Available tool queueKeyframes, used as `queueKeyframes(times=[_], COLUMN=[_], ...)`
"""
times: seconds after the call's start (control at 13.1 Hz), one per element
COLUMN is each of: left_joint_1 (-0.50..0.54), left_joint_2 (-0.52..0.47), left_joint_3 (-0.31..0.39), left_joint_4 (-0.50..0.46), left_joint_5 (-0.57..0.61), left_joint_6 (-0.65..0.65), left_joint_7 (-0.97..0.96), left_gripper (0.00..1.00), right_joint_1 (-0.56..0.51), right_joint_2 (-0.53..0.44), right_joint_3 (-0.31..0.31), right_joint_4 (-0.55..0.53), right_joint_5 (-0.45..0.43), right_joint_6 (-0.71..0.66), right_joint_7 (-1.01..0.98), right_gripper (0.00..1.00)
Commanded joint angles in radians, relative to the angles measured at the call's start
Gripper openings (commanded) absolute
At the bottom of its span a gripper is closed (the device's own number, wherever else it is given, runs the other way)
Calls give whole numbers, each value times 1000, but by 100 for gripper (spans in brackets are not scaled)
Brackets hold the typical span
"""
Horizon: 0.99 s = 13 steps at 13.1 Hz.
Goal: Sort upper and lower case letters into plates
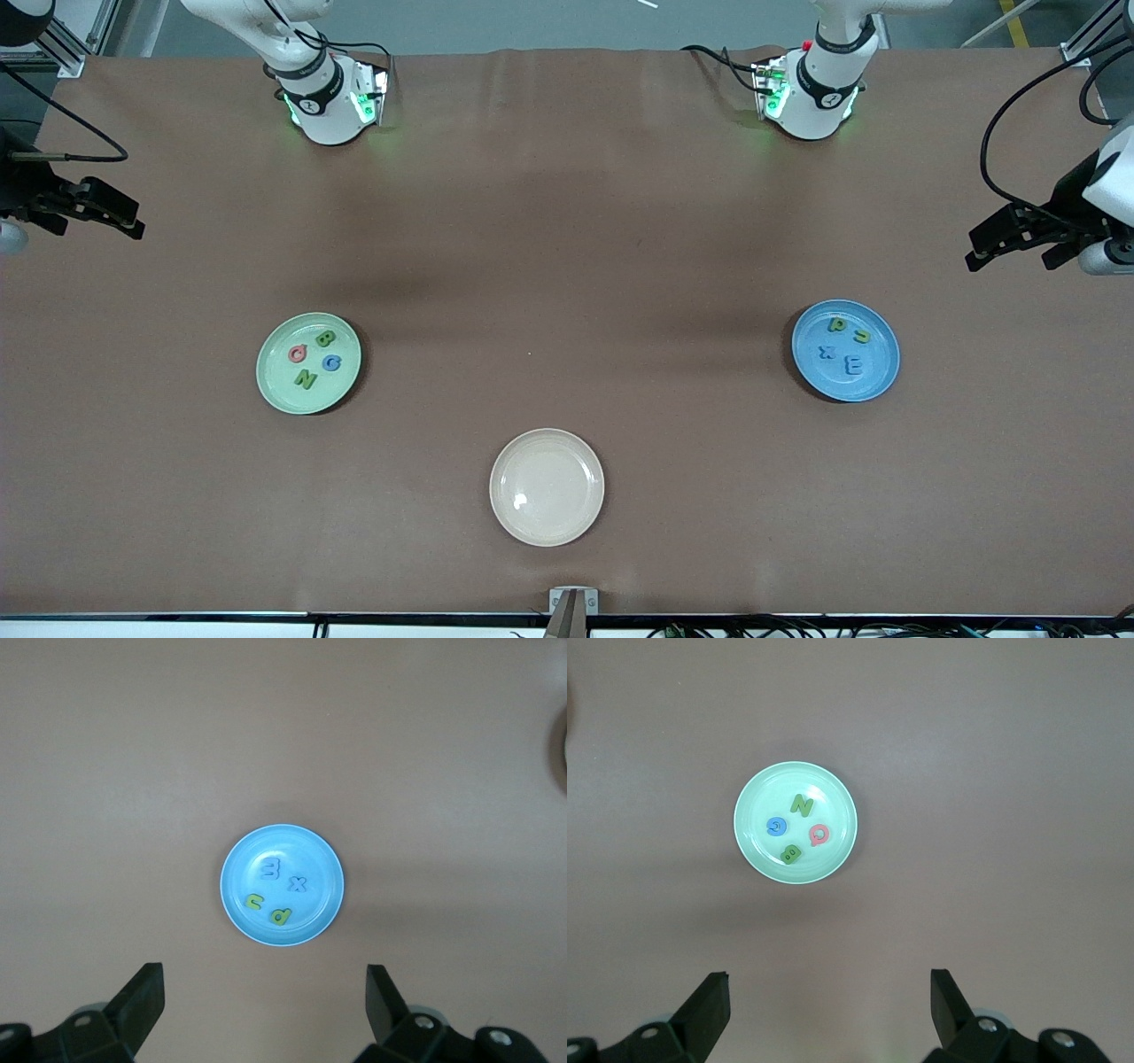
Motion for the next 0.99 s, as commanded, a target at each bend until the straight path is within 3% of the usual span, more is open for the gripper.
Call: queueKeyframes(times=[0.0,0.76,0.92], left_joint_1=[73,80,80], left_joint_2=[-14,5,19], left_joint_3=[-64,-81,-83], left_joint_4=[6,39,67], left_joint_5=[-19,-17,-19], left_joint_6=[-16,-15,-16], left_joint_7=[20,11,12], left_gripper=[100,100,100], right_joint_1=[-12,-9,-13], right_joint_2=[-28,-26,-26], right_joint_3=[9,14,12], right_joint_4=[-28,-28,-28], right_joint_5=[10,14,62], right_joint_6=[12,12,12], right_joint_7=[9,14,11], right_gripper=[100,100,100])
